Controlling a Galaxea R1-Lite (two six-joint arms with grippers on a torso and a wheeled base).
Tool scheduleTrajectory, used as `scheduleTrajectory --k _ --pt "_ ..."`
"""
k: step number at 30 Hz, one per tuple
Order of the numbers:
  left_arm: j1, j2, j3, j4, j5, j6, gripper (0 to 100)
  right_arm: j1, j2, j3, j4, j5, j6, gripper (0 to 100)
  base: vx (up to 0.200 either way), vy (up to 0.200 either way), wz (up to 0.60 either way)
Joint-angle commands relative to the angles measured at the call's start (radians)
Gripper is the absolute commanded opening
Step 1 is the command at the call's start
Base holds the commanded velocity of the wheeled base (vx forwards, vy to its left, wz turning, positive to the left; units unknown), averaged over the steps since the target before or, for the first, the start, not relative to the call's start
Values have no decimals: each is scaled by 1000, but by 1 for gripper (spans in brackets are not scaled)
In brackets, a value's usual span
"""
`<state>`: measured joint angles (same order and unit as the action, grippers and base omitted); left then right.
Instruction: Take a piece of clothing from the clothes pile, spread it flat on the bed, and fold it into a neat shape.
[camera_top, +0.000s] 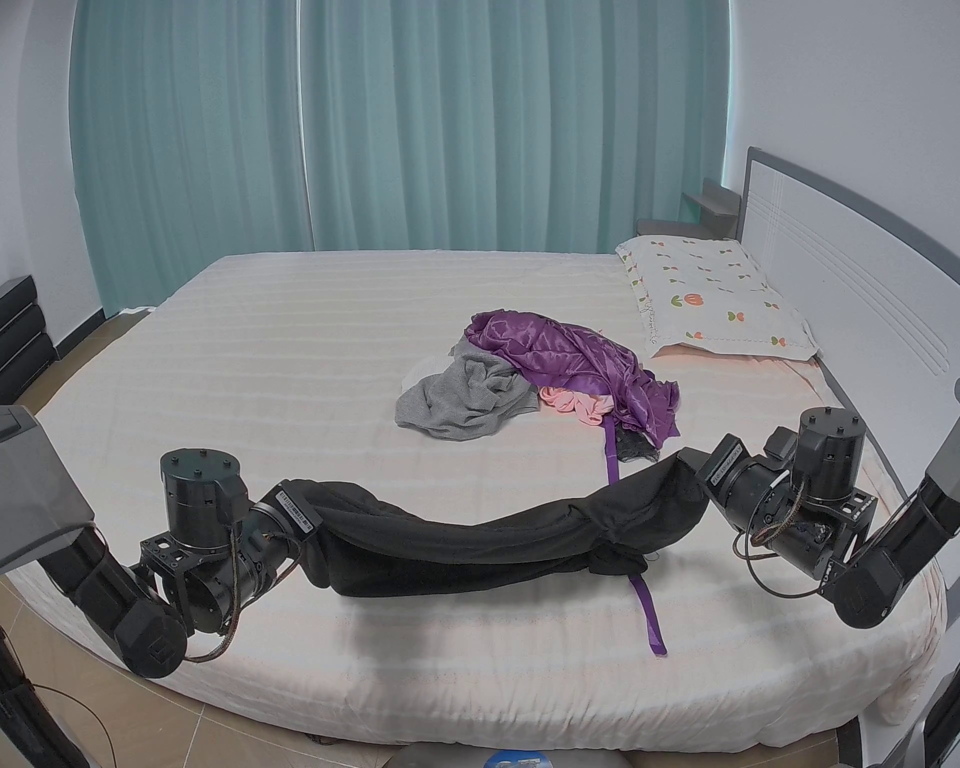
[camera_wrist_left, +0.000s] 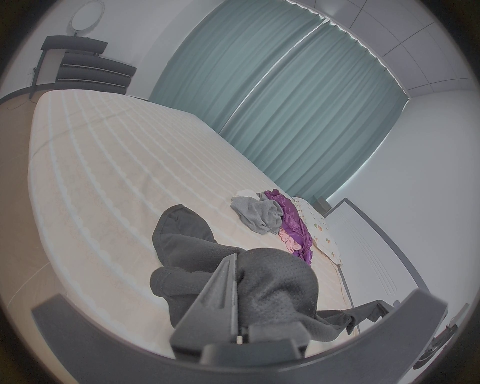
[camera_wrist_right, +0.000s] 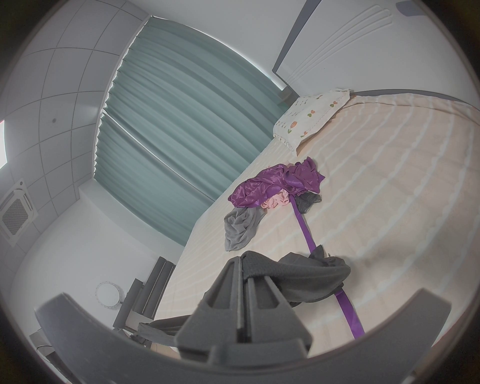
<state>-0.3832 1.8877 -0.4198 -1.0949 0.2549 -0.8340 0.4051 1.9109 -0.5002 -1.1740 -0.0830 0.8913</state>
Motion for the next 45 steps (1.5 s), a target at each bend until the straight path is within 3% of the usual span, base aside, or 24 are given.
scheduleTrajectory --k 1,45 --pt "-2 -10 1 0 0 1 0 4 -1 0 -1 0 0 0 0 200 0" --pt "-36 -61 16 0 6 13 0 -29 -13 6 -95 -1 -2 0 0 200 0"
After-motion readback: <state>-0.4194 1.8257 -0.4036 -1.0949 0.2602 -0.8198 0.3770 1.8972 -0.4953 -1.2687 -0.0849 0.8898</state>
